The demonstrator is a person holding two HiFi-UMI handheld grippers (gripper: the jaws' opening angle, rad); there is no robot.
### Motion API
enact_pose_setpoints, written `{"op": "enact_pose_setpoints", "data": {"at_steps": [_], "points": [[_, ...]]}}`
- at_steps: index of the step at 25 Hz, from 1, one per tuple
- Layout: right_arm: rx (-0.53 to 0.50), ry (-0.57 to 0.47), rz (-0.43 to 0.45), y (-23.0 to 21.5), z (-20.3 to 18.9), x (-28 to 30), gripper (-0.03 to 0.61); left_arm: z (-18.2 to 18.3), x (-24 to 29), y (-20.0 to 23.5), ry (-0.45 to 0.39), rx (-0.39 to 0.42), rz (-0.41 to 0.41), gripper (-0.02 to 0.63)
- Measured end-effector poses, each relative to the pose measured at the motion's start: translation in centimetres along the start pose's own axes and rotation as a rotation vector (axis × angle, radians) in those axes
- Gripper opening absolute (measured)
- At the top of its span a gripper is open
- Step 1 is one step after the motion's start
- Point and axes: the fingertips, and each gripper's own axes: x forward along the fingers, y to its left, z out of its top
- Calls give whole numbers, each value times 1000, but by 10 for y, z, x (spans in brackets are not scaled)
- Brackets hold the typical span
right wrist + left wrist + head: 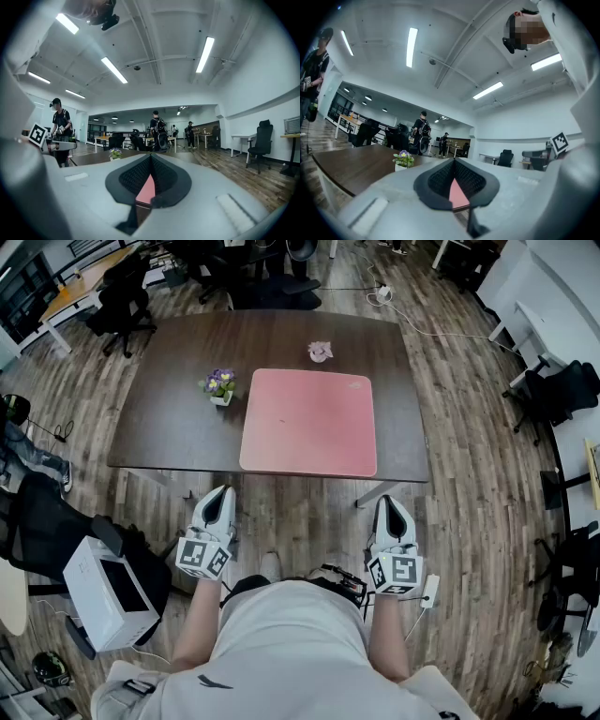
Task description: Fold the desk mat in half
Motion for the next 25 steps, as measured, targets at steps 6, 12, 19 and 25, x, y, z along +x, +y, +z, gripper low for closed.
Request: {"op": "enact_pose_setpoints", "data": {"at_steps": [6, 12, 19, 25], "points": [[0, 9, -8, 3, -4, 3, 0, -2, -1, 6, 6, -5, 6, 5], [25, -20, -2, 2, 2, 5, 2, -6, 0, 3, 9, -9, 0, 5], [26, -4, 2, 2, -2, 10, 2, -8, 4, 4, 12, -15, 4, 5], [31, 17, 12, 7, -8, 16, 2, -11, 2, 10, 19, -20, 13, 5]]}}
